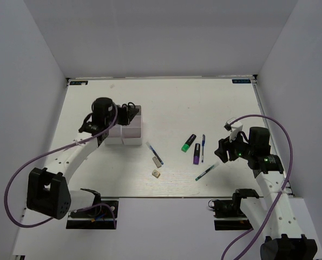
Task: Sort the stationery into containers
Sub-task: Place the scissors in the storage box, then pick up the pen from the center of the board, then place the pen in the storage box, then pick up the pen from the center of the board.
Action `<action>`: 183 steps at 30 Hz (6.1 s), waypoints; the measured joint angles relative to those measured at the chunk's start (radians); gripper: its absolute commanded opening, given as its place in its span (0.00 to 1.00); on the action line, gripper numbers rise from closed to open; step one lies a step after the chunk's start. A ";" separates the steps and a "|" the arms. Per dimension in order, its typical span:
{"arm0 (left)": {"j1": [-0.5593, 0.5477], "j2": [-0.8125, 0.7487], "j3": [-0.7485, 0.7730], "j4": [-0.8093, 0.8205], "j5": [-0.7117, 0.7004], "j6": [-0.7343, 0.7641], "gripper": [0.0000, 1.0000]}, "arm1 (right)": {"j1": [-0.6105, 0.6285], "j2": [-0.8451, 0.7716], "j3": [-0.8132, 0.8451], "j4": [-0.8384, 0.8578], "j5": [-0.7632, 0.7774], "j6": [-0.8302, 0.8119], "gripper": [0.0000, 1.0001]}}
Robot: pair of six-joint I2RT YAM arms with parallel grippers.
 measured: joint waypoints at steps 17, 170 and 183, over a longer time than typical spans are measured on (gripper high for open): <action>-0.320 -0.316 0.126 -0.892 -0.215 1.306 0.57 | 0.127 0.678 0.445 -0.106 -0.086 0.126 0.48; -0.320 -0.812 -0.241 -0.808 -0.138 1.284 0.68 | 0.442 1.063 0.666 -0.306 0.328 0.609 0.56; -0.320 -0.842 -0.259 -0.830 -0.145 1.283 0.68 | 0.432 1.088 0.600 -0.278 0.378 0.651 0.57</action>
